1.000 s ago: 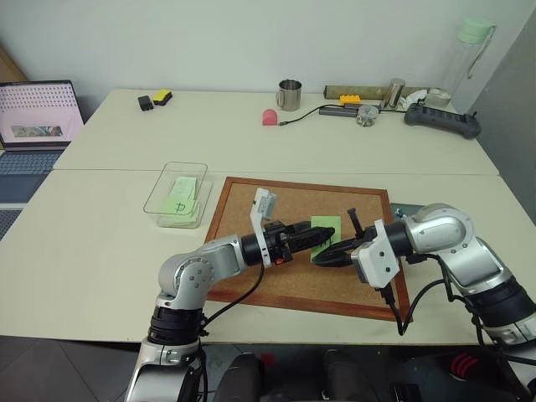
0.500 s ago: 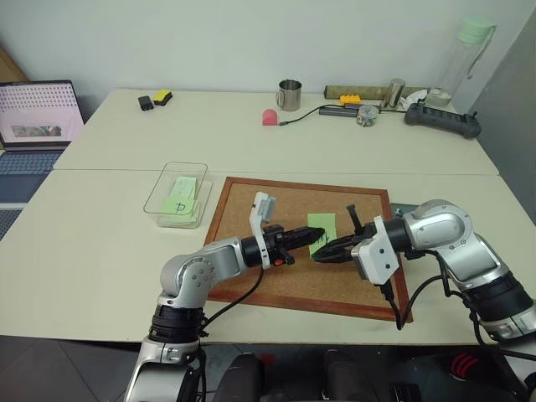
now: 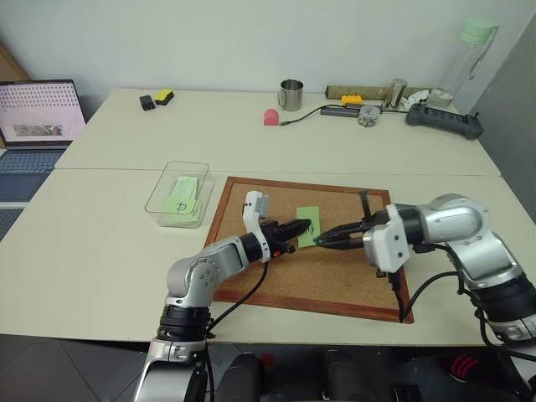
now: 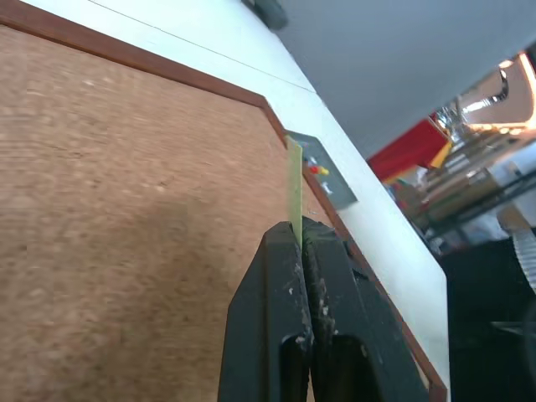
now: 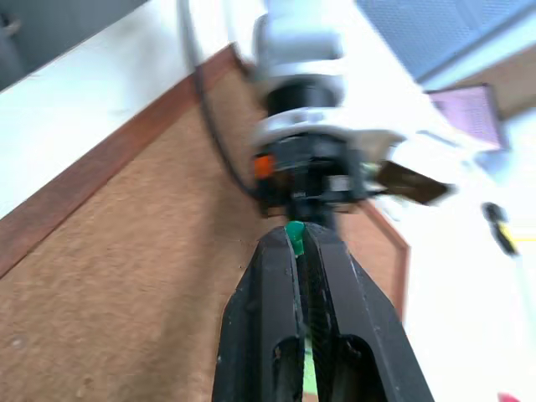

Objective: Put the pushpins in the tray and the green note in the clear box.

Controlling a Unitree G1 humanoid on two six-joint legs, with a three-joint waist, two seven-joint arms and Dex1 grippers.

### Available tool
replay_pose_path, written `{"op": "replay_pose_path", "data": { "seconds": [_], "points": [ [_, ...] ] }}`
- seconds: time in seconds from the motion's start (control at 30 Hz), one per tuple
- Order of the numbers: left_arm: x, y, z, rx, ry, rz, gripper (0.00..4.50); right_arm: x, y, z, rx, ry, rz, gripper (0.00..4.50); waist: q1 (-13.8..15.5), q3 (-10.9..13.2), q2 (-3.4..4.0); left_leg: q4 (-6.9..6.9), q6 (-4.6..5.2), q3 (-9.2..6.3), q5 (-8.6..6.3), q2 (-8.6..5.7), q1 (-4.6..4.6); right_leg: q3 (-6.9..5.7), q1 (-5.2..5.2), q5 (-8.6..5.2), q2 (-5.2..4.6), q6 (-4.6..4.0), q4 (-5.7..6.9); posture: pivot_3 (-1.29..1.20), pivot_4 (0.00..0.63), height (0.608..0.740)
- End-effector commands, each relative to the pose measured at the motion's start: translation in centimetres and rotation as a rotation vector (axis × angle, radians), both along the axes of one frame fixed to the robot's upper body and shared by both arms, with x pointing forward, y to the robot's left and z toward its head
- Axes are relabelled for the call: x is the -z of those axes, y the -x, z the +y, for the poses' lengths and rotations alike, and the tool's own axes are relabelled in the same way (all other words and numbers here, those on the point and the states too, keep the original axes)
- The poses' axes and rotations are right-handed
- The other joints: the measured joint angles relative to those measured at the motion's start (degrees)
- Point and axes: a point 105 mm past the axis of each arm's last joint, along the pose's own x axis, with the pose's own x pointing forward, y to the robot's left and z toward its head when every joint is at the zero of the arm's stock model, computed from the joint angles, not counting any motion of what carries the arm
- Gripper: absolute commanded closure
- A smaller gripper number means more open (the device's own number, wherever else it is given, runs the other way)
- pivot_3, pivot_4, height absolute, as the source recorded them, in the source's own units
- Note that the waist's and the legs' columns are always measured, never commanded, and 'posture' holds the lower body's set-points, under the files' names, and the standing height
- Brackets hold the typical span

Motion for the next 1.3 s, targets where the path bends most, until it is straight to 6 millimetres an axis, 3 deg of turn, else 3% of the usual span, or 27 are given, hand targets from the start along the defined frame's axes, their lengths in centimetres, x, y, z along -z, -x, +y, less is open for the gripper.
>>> {"op": "replay_pose_path", "data": {
  "seconds": [0.03,0.2,0.27,0.37,0.57,0.7,1.17,1.3],
  "points": [
    [-1.3,-0.2,0.4,-0.037,0.038,-0.062,4.45,-1.9,-1.2,-3.2,0.227,-0.106,0.086,4.5,0.04,0.0,0.0,0.0,0.0,0.0,0.0,0.0,-0.01,0.0,0.0,0.0,-0.01,0.0,0.0,0.0,0.15,0.74],
    [-3.2,0.4,1.4,-0.061,0.009,-0.186,4.45,-1.7,-3.8,-10.5,0.631,-0.236,0.207,4.5,0.14,0.0,-0.01,0.01,0.02,0.04,-0.01,-0.02,-0.03,0.03,0.0,0.0,-0.04,-0.01,-0.01,0.0,0.15,0.74],
    [-4.4,1.2,1.8,-0.056,-0.019,-0.262,4.45,-0.1,-5.0,-14.6,0.857,-0.308,0.26,4.5,0.07,0.0,-0.01,-0.01,0.02,0.07,-0.01,-0.01,-0.02,0.03,0.0,-0.01,-0.03,-0.02,0.0,0.0,0.15,0.74],
    [-5.2,1.9,2.1,-0.053,-0.042,-0.311,4.45,1.8,-5.7,-17.6,1.034,-0.357,0.315,4.5,0.04,0.0,0.02,-0.03,0.02,0.13,-0.01,0.0,-0.02,0.05,0.0,-0.02,-0.01,-0.04,0.0,0.0,0.15,0.74],
    [-5.9,2.0,2.6,-0.073,-0.076,-0.361,4.45,5.1,-6.5,-18.9,1.166,-0.391,0.477,4.5,-0.22,0.0,0.02,-0.01,0.03,0.29,0.0,0.01,0.02,0.08,0.0,-0.02,0.05,-0.04,0.02,0.0,0.15,0.74],
    [-5.9,2.0,2.6,-0.077,-0.098,-0.381,4.45,6.0,-6.7,-19.1,1.194,-0.375,0.526,4.5,-0.18,0.0,0.03,-0.01,0.03,0.29,0.0,0.0,-0.01,0.07,0.0,-0.02,0.04,-0.03,0.0,0.0,0.15,0.74],
    [-6.5,1.9,3.7,-0.13,-0.125,-0.432,4.5,5.1,-6.9,-19.0,1.184,-0.387,0.543,1.44,-0.19,0.0,0.02,-0.02,0.03,0.31,0.0,-0.01,-0.01,0.03,0.0,-0.02,0.05,-0.02,0.01,0.0,0.15,0.74],
    [-7.9,1.9,4.9,-0.19,-0.15,-0.487,4.5,2.8,-6.4,-17.5,1.058,-0.319,0.474,0.49,-0.19,0.02,0.03,-0.01,0.03,0.31,0.0,-0.01,-0.02,0.03,0.0,-0.02,0.05,-0.02,0.01,0.0,0.15,0.74]
  ]
}}
